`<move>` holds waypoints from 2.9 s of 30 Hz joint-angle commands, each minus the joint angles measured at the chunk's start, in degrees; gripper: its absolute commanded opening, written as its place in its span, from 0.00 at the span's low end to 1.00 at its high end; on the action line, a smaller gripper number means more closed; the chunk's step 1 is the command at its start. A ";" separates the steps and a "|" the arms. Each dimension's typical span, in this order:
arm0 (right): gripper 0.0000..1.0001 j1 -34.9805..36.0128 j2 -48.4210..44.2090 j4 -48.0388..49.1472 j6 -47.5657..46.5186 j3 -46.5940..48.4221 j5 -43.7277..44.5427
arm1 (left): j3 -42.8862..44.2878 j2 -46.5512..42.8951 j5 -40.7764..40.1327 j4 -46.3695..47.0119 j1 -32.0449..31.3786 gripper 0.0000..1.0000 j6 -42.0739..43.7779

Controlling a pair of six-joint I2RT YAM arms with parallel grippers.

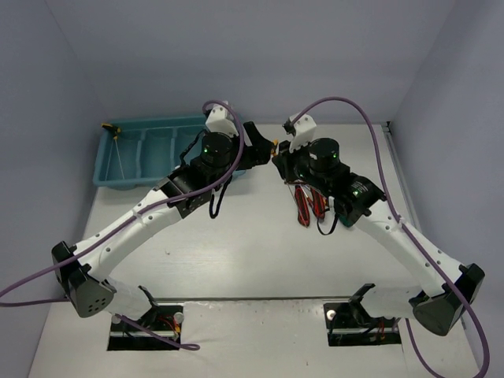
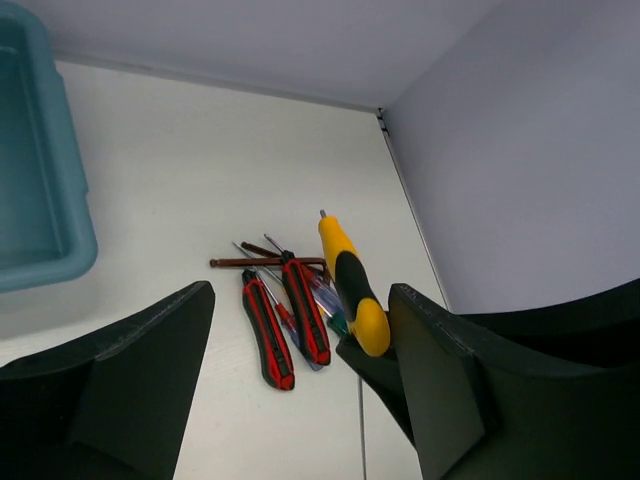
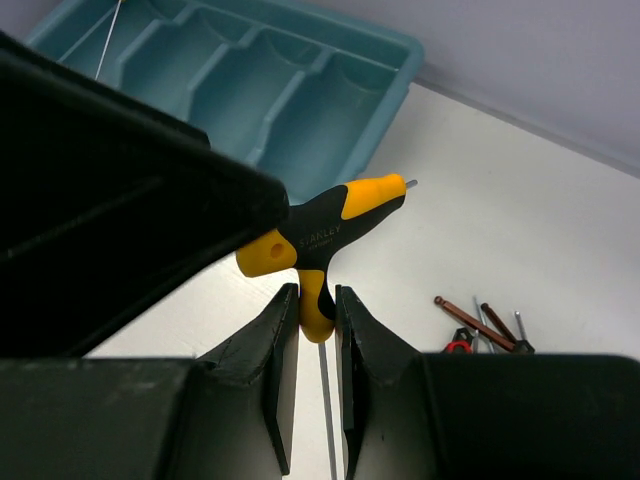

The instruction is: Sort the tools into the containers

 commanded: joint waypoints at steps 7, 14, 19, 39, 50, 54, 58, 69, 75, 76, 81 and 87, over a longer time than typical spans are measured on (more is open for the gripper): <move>0.00 0.96 1.04 4.37 -0.52 0.21 -1.16 | 3.69 -0.44 0.67 7.77 0.10 0.63 -0.16; 0.00 1.35 1.59 4.37 -0.38 0.46 -0.86 | 4.68 1.55 0.31 3.05 0.10 0.60 -2.51; 0.00 1.73 1.71 4.37 -0.44 0.54 -0.65 | 6.77 3.69 0.75 -1.51 0.10 0.59 -4.22; 0.00 2.75 2.72 6.11 -0.59 0.72 -0.47 | 6.95 5.76 3.30 -4.42 0.10 0.42 -7.44; 0.01 3.84 3.12 6.39 -0.15 0.54 1.26 | 7.33 5.69 4.24 -4.21 0.24 0.00 -5.20; 0.58 3.82 2.82 6.30 0.42 0.25 0.55 | 6.16 3.68 3.33 -4.83 2.29 0.00 -1.97; 0.80 3.67 1.15 6.13 1.39 -1.08 0.31 | 3.60 -0.07 5.91 -5.36 9.87 0.00 4.28; 0.84 3.51 -9.18 5.16 3.71 -8.41 1.68 | 13.85 0.34 24.01 -14.15 48.84 0.00 30.73; 0.83 3.57 -10.33 1.71 7.65 -12.44 -0.32 | 28.51 13.01 24.56 -16.36 58.83 0.00 40.92; 0.83 3.50 -10.33 1.50 8.57 -13.07 -2.29 | 31.55 14.31 24.49 -16.22 60.04 0.00 41.63; 0.83 3.41 -10.08 -0.44 11.30 -15.23 -4.32 | 43.37 26.99 25.56 -16.10 62.73 0.00 44.59; 0.82 3.34 -9.67 -2.07 13.54 -15.96 -4.91 | 51.37 37.59 28.06 -14.95 65.05 0.00 46.68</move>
